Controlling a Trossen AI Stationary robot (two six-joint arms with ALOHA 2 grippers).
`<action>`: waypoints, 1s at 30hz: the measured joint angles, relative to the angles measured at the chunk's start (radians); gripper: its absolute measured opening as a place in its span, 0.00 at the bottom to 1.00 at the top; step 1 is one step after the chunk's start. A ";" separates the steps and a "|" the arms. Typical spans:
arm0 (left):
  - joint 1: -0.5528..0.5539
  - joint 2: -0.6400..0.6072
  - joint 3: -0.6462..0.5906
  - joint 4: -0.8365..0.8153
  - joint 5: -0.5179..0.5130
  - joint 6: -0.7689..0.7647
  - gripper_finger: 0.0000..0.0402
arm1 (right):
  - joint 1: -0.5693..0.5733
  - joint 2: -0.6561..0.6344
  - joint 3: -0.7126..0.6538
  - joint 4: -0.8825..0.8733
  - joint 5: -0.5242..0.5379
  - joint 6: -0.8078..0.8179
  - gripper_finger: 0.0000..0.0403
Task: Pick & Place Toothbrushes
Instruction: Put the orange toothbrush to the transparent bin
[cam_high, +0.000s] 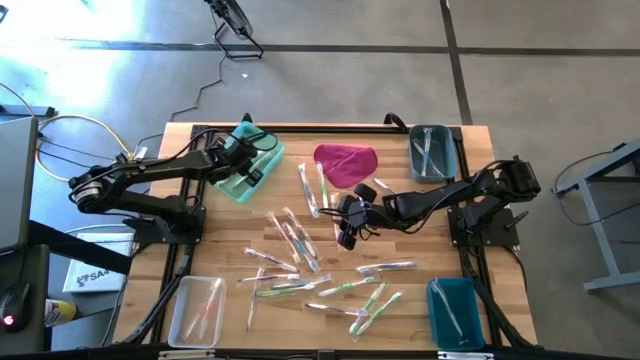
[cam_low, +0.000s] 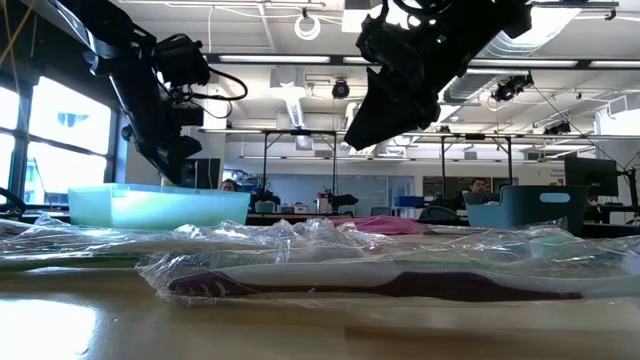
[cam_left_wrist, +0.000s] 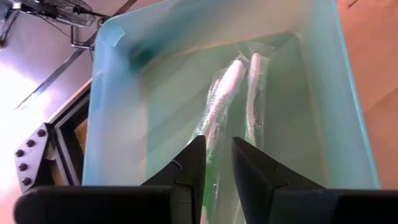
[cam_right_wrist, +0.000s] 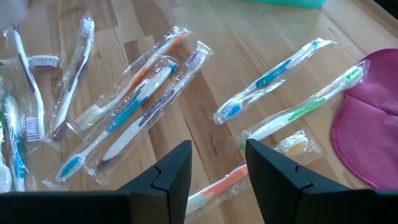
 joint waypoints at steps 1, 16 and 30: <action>0.000 0.000 0.000 0.000 0.004 0.000 0.18 | 0.000 0.000 0.000 0.000 0.000 0.001 0.36; 0.000 0.000 0.000 0.009 0.025 0.000 0.19 | 0.000 0.000 0.000 0.030 0.001 -0.005 0.36; 0.000 0.000 0.000 0.071 0.028 0.000 0.19 | 0.000 -0.001 0.000 0.087 -0.001 -0.024 0.36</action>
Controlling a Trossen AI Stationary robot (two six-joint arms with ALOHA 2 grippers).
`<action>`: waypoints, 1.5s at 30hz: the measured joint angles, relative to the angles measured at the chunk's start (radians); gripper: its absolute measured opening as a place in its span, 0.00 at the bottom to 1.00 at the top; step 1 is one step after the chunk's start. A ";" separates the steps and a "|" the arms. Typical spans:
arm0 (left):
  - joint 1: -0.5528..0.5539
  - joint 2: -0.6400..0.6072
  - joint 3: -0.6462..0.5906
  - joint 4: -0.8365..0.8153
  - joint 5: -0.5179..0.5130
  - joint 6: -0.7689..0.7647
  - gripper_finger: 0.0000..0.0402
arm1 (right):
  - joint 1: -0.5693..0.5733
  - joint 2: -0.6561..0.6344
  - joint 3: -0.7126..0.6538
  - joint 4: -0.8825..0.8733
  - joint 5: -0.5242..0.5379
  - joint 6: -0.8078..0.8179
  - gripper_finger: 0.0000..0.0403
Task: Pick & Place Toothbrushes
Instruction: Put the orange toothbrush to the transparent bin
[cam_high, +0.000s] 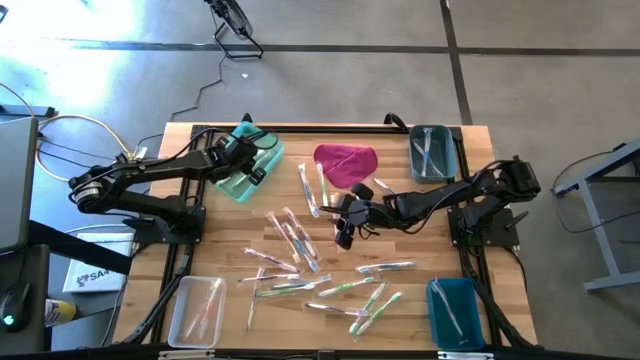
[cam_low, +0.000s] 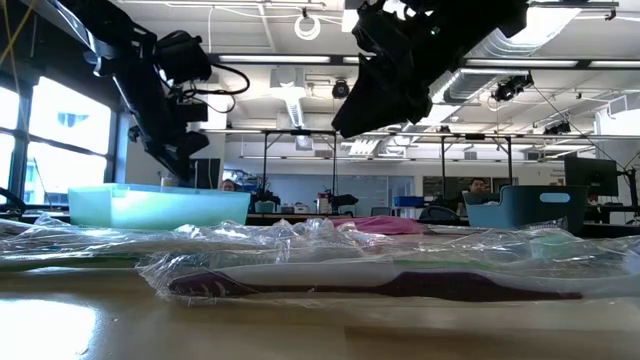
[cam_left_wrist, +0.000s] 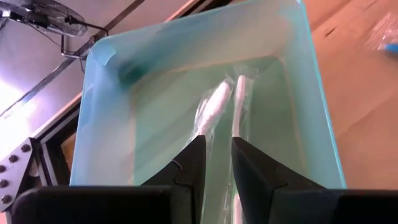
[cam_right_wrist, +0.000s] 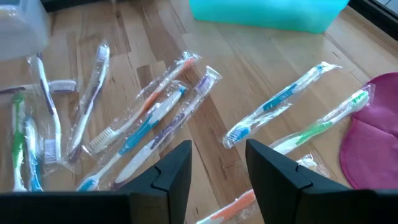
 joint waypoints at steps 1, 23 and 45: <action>0.000 0.000 0.000 0.006 0.000 0.000 0.19 | 0.000 0.000 0.000 0.000 -0.001 0.000 0.36; -0.065 -0.131 -0.022 0.010 0.135 0.185 0.17 | -0.025 -0.189 0.002 -0.077 -0.002 -0.079 0.36; -0.448 -0.635 -0.278 0.120 0.155 0.260 0.01 | -0.021 -0.212 0.001 -0.149 0.007 0.001 0.36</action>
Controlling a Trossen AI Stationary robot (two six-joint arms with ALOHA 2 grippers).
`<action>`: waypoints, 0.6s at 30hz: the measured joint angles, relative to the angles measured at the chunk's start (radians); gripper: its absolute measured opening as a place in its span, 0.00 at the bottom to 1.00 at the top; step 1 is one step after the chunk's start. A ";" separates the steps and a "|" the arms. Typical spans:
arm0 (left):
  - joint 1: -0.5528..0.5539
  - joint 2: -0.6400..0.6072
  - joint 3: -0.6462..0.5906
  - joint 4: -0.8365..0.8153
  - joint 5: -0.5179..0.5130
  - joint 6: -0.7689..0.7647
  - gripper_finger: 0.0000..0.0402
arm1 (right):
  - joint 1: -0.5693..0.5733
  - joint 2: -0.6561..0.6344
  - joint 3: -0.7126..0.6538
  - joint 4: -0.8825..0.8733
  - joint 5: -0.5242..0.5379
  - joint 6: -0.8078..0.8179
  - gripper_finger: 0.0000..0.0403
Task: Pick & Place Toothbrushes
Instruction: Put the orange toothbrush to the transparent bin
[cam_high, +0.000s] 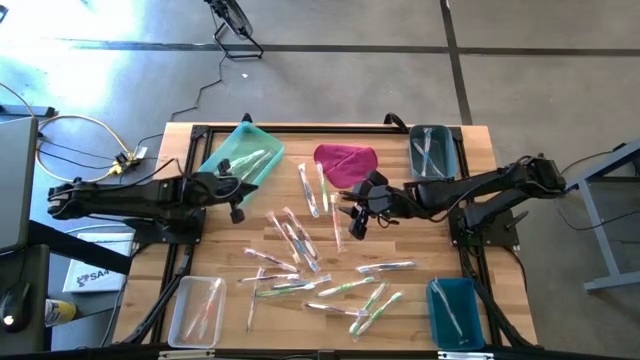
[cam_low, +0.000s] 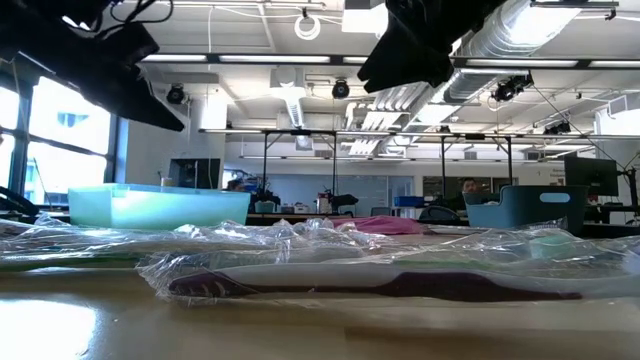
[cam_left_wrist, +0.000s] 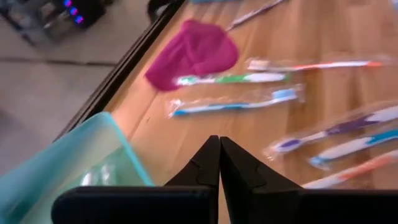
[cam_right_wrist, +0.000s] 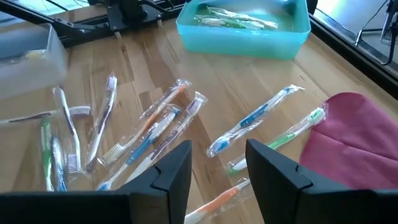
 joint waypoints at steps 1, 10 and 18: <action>-0.001 -0.019 -0.013 0.014 0.016 0.002 0.01 | 0.001 0.000 0.000 0.000 0.000 0.000 0.36; 0.002 -0.161 -0.100 0.084 0.229 0.041 0.01 | 0.003 0.000 0.000 0.000 -0.001 0.000 0.36; 0.002 -0.201 -0.141 0.131 0.417 0.134 0.01 | 0.001 0.001 -0.001 0.029 -0.001 0.000 0.36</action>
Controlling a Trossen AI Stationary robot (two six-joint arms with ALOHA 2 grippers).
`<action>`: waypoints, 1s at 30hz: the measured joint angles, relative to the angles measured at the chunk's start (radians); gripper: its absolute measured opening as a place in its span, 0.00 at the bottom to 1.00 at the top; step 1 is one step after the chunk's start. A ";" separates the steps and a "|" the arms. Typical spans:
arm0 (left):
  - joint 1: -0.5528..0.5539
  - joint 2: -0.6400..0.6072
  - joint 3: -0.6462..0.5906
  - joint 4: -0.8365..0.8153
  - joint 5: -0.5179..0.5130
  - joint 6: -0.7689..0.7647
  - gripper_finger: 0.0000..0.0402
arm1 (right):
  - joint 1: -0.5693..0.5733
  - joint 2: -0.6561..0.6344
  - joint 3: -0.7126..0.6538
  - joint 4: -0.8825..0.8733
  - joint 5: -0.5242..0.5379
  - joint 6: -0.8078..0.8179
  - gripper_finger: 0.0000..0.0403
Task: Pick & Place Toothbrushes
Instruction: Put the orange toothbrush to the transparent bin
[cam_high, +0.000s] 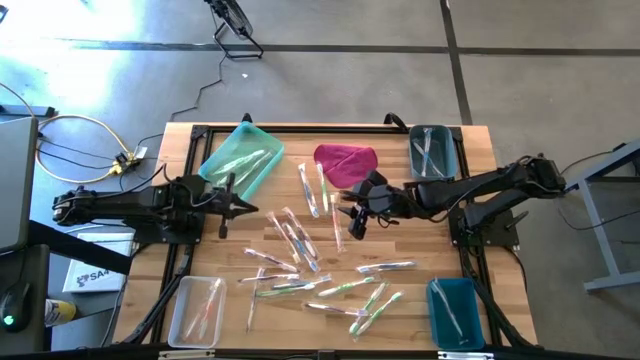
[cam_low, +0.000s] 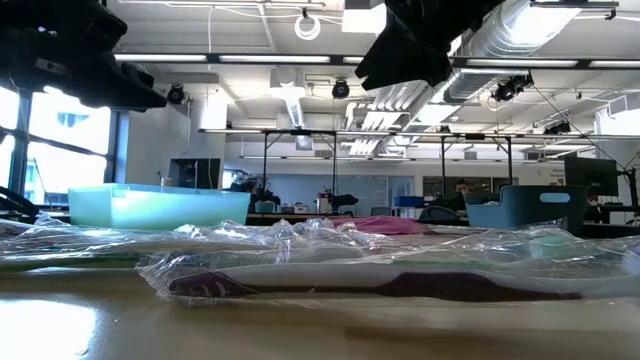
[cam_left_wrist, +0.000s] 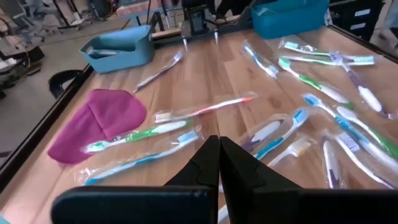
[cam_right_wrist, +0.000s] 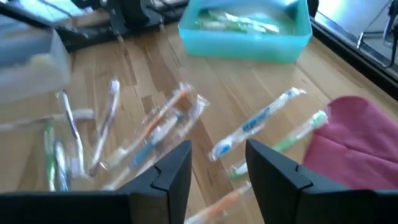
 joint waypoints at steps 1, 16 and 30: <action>0.000 0.001 -0.001 -0.001 0.000 0.000 0.01 | -0.003 0.000 0.000 0.020 -0.002 0.000 0.36; 0.000 0.010 -0.001 -0.001 -0.010 0.000 0.01 | 0.004 0.000 0.000 0.123 0.111 0.073 0.36; 0.000 0.010 -0.001 -0.002 -0.035 -0.001 0.01 | 0.043 0.068 0.087 0.101 0.132 0.067 0.36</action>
